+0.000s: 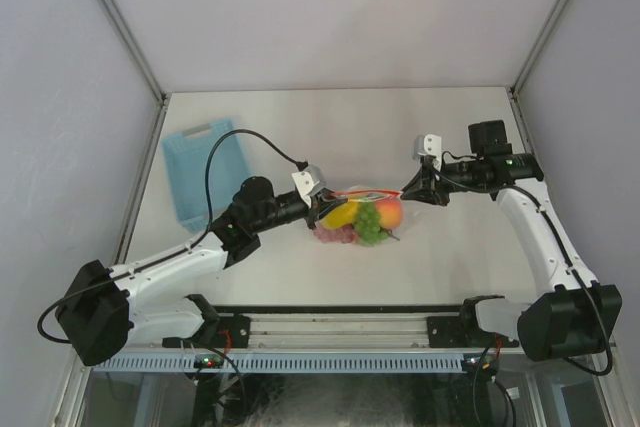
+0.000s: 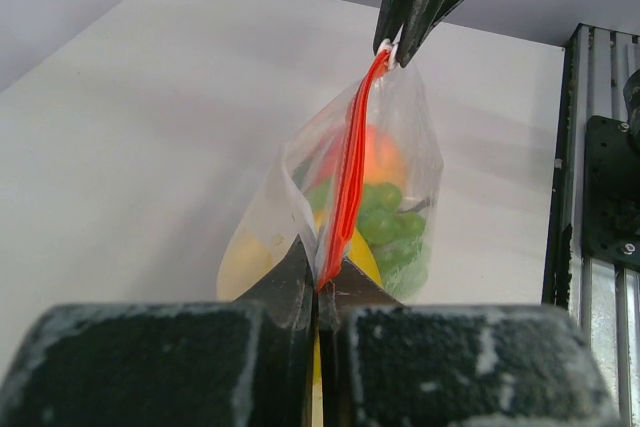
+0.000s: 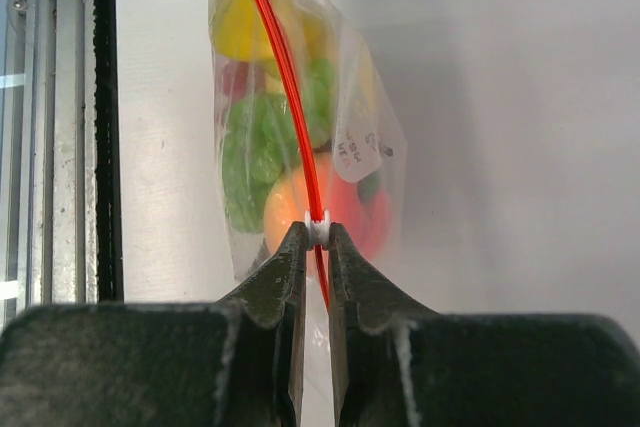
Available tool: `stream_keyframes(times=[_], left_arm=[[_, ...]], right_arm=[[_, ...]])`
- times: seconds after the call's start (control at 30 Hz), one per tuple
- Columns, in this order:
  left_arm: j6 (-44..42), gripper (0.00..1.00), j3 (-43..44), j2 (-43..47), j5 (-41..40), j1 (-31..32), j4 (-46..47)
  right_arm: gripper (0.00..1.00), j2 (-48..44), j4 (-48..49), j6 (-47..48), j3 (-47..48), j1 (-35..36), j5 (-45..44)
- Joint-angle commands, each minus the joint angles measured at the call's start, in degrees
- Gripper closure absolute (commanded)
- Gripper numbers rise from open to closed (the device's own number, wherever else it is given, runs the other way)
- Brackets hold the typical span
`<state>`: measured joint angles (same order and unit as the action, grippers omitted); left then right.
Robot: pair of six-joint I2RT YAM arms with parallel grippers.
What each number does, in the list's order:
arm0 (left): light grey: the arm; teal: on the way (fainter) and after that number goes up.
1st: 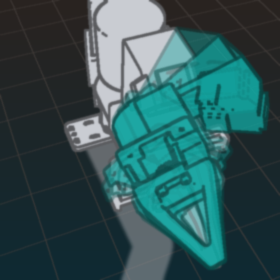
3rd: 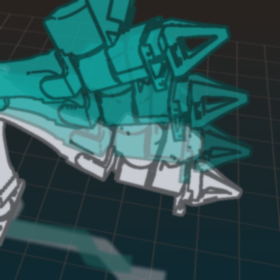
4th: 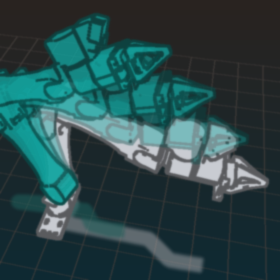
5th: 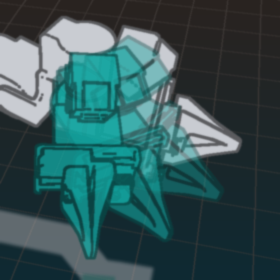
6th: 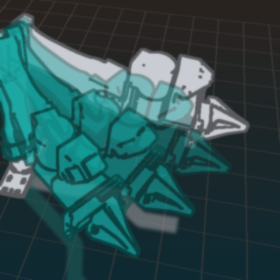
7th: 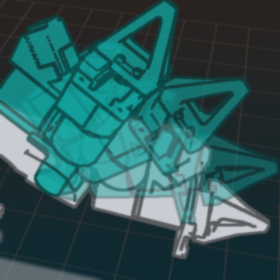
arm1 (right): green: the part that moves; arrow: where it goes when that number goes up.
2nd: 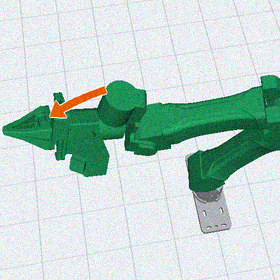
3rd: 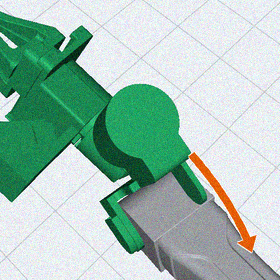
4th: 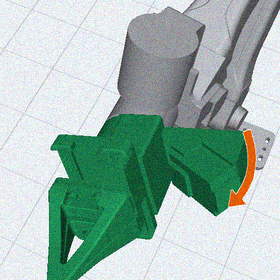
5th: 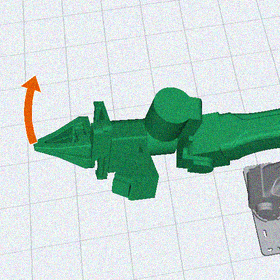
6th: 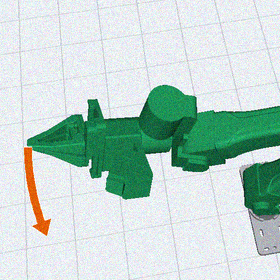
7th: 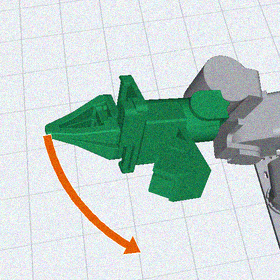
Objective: Open the zip-top bag and remove the fake food
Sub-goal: Unzip the zipper food storage bag at the center of the board.
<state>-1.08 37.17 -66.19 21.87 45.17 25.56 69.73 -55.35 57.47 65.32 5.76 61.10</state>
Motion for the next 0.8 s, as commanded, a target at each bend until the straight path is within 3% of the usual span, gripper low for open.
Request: stream_keyframes(times=[0.0, 0.77], left_arm=[[-0.1, 1.00, -0.9, 2.6, 0.7, -1.0, 5.1], [0.2, 1.00, -1.1, 2.6, 1.1, -1.2, 5.4]], right_arm=[[1.00, -1.8, -2.2, 2.6, 2.0, -1.5, -1.6], [1.00, -1.3, -8.6, 8.9, 2.1, -8.3, -3.8]])
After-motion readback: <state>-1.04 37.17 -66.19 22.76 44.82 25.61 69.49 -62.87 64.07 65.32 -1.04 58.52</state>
